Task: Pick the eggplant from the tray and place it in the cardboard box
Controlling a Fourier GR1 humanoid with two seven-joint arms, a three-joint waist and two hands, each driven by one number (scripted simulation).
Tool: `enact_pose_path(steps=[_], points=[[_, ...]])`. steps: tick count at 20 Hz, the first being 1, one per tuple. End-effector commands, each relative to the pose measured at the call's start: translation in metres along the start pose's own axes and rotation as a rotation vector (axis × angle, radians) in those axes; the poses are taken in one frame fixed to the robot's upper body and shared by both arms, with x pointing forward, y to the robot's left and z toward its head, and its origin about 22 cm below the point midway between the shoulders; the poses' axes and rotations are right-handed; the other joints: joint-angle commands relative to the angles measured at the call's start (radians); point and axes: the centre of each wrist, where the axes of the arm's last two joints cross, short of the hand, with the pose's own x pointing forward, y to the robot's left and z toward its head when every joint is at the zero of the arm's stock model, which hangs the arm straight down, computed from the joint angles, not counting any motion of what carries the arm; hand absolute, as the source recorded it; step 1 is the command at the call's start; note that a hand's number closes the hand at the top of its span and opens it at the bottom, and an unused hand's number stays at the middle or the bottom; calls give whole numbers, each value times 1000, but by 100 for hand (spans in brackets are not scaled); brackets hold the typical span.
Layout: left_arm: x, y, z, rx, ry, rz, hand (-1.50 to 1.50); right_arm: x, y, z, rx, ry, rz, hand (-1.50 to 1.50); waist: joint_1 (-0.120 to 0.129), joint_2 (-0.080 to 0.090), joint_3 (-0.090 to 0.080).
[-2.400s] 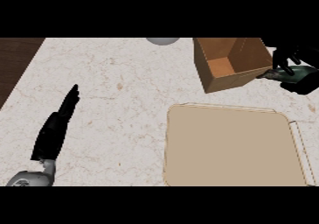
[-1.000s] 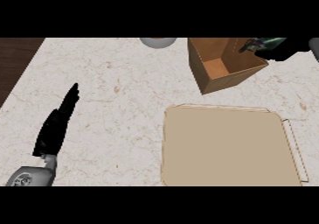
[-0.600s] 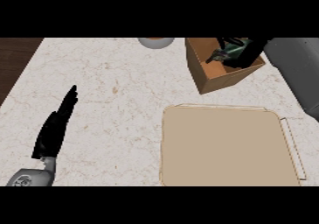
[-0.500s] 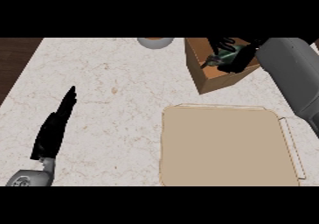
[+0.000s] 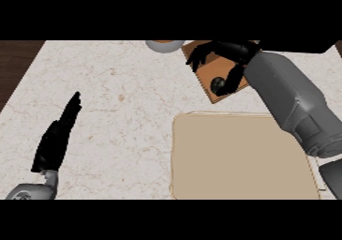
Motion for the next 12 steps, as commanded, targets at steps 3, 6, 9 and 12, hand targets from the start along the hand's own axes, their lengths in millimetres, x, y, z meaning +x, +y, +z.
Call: enact_pose_path(steps=[3, 6, 9, 12], points=[[-5, 4, 8, -1, 10, -6, 0, -5, 23, -7, -46, -68, -193, -150, 0, 1, 1], [-3, 6, 9, -5, 6, -21, 0, -8, 3, 8, -216, -79, -350, -150, 1, 2, 1], [-7, 4, 5, -11, -1, 1, 0, -4, -12, 7, -294, -71, -463, -150, 13, 11, 0], [10, 9, 0, -6, -21, -6, 0, -12, -8, 21, -340, -64, -577, -150, 17, 11, 2]])
